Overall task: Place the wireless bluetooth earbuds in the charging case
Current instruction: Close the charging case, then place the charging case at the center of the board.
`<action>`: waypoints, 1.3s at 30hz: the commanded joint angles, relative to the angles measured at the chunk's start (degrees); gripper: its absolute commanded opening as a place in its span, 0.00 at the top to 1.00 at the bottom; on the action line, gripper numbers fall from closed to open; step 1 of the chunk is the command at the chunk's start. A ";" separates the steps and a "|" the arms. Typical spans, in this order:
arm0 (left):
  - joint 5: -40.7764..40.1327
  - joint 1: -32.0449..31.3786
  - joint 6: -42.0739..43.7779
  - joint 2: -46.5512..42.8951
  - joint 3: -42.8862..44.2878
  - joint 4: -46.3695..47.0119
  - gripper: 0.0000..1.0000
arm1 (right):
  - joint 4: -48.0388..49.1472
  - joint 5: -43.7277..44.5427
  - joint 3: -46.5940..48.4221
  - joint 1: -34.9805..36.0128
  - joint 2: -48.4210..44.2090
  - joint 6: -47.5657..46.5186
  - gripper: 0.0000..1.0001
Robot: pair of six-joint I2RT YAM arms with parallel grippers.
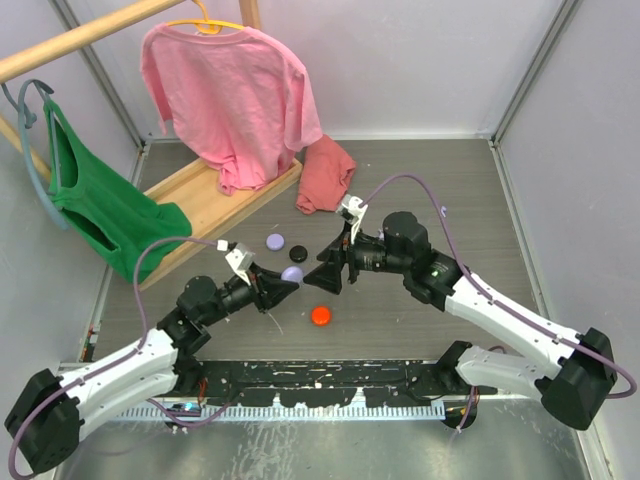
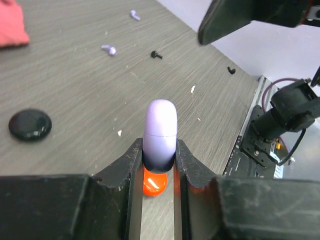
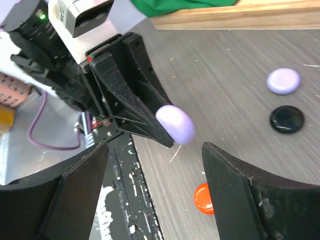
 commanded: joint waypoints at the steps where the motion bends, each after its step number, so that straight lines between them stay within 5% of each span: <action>1: -9.78 0.18 -11.69 -4.25 -0.39 -12.21 0.95 | -1.51 9.82 -1.25 0.11 -2.86 -1.63 0.19; 9: -21.03 0.18 -30.74 -9.58 -0.97 -32.20 0.98 | -2.64 16.25 -4.54 0.08 -4.42 -1.71 0.18; 15: -21.08 0.13 -37.33 -6.74 -0.52 -34.16 0.97 | -2.83 18.38 -5.92 0.07 -4.74 -1.83 0.19; 31: -4.39 -0.15 -35.38 26.09 11.41 -28.80 0.83 | -5.41 21.42 -7.47 0.05 -6.54 -2.90 0.19; 35: -4.94 -0.24 -35.37 27.79 12.77 -31.74 0.69 | -5.81 22.06 -7.75 0.03 -7.30 -3.25 0.19; 39: -8.17 -0.18 -34.32 25.61 14.05 -38.61 0.35 | -6.06 22.14 -7.80 0.00 -7.68 -3.64 0.18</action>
